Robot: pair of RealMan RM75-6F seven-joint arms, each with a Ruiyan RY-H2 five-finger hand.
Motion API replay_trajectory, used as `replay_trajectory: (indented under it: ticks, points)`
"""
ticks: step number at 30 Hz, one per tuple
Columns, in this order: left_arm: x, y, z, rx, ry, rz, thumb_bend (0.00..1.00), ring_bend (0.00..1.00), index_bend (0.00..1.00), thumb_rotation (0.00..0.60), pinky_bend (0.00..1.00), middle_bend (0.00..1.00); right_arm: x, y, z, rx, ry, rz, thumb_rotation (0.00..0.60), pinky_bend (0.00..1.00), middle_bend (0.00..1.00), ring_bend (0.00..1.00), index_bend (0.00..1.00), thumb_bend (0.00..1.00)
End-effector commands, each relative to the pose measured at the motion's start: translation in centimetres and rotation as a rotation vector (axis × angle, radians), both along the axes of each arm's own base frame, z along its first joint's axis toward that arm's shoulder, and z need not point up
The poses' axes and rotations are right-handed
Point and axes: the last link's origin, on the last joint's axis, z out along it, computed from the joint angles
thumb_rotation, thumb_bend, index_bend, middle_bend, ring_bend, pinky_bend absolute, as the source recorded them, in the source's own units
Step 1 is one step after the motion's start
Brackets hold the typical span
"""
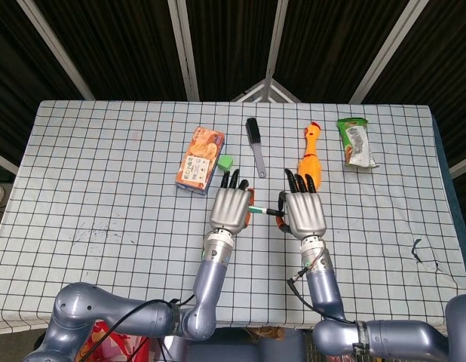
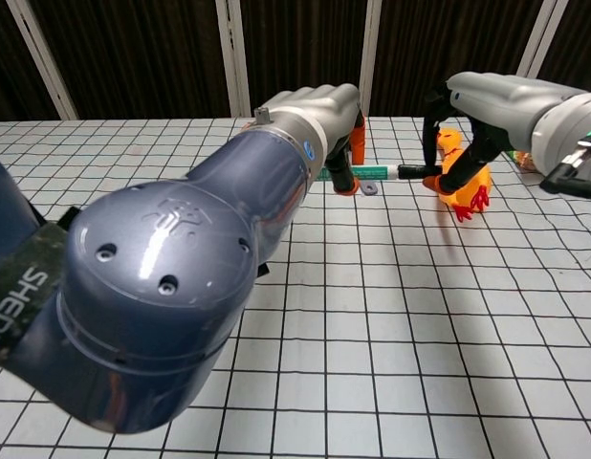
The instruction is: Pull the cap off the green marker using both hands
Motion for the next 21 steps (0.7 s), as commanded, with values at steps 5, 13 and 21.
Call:
replay_trajectory:
  ticks: [5,13,21]
  points:
    - [-0.2,0.1,0.1,0.001,0.001,0.003,0.53,0.0,0.56,0.6,0.0,0.23,-0.4,0.0,-0.1,0.001,0.002,-0.012,0.6,0.04,0.08,0.11,0.77,0.43]
    - [-0.5,0.2,0.1,0.003,0.003,0.008,0.53,0.0,0.56,0.6,0.0,0.23,-0.9,0.0,0.2,-0.001,-0.002,-0.022,0.6,0.04,0.09,0.12,0.79,0.43]
    - [-0.8,0.3,0.1,0.004,0.007,0.013,0.53,0.0,0.56,0.6,0.0,0.23,-1.5,0.0,0.7,-0.008,0.001,-0.036,0.6,0.04,0.09,0.12,0.79,0.43]
